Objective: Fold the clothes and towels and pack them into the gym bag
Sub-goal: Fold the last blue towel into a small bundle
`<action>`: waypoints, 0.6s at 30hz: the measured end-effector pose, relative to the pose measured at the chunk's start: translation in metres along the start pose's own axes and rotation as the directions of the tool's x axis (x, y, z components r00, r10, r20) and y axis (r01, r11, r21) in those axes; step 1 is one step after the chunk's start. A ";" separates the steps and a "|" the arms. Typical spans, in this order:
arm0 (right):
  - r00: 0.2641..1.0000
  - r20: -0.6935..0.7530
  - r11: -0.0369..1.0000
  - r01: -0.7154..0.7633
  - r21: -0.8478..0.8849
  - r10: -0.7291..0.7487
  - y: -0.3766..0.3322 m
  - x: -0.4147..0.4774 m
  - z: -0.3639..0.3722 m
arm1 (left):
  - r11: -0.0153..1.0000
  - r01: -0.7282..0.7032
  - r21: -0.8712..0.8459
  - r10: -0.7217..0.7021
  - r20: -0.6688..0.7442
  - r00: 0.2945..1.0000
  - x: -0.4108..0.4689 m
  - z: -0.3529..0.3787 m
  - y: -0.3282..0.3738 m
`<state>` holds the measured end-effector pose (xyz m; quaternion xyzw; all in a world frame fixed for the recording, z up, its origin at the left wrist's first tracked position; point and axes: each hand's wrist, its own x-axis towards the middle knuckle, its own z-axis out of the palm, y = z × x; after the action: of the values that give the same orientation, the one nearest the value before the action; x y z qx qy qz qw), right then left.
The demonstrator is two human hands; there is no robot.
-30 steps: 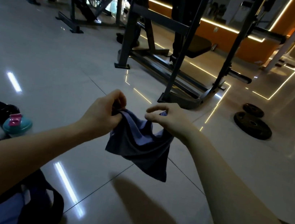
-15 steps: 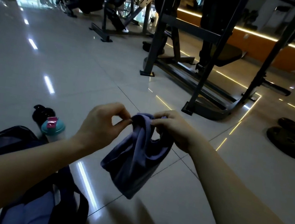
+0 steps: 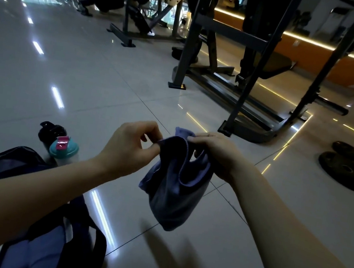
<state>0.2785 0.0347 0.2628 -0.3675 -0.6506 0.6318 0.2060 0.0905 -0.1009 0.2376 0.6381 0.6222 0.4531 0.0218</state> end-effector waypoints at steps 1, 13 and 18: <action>0.998 -0.051 0.996 -0.041 0.079 0.046 0.001 0.002 -0.002 | 0.997 -0.061 0.038 0.060 0.023 0.998 -0.002 -0.001 0.002; 0.966 0.116 0.893 -0.258 0.369 0.231 0.004 -0.001 -0.004 | 0.985 -0.155 0.070 0.148 0.093 0.985 -0.002 0.012 0.009; 0.963 0.124 0.896 -0.269 0.353 0.240 0.006 -0.003 -0.003 | 0.983 0.058 -0.175 -0.063 -0.025 0.998 0.003 0.010 0.026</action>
<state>0.2834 0.0343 0.2582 -0.3795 -0.4750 0.7774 0.1613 0.1164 -0.0988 0.2492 0.6076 0.5995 0.5145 0.0821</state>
